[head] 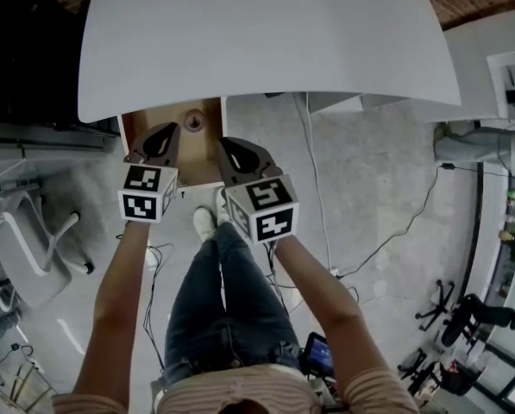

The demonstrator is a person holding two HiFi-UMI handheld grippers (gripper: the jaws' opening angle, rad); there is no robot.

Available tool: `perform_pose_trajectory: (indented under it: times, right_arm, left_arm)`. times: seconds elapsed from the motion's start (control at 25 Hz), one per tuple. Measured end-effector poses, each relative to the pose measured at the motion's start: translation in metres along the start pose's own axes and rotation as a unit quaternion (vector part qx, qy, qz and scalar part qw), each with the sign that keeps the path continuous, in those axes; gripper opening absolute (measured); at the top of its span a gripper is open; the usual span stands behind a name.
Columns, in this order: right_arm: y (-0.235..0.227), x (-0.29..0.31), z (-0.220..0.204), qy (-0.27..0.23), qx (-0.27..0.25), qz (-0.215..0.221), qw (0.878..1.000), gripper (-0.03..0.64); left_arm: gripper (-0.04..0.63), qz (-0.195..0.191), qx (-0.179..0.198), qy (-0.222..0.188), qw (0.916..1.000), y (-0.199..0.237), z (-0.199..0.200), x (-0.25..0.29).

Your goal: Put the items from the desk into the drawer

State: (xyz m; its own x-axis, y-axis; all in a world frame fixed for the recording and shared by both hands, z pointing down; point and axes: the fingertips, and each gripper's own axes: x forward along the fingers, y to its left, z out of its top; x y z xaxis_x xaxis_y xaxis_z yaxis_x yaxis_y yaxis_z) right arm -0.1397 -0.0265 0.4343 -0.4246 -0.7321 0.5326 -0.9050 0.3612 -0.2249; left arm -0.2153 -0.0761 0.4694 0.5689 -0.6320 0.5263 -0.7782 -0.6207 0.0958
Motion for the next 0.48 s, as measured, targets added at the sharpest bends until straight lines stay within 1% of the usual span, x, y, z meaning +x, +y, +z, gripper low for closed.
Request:
perform_pose_trajectory:
  times: [0.12,0.28,0.48]
  right_arm:
    - [0.015,-0.018,0.018,-0.032,-0.002,0.012,0.999,0.017]
    - [0.024,-0.044,0.040,-0.062,-0.006,0.016,0.998,0.017]
    - [0.036,-0.067,0.068,-0.092,-0.048,0.022,0.994,0.017]
  left_arm:
    - [0.009,-0.003,-0.006,-0.018,0.9998,-0.004,0.015,-0.032]
    - [0.009,0.003,-0.022,-0.056,0.9982,-0.008,0.041,-0.073]
    - [0.009,0.005,-0.022,-0.096,0.9951,-0.012,0.071,-0.119]
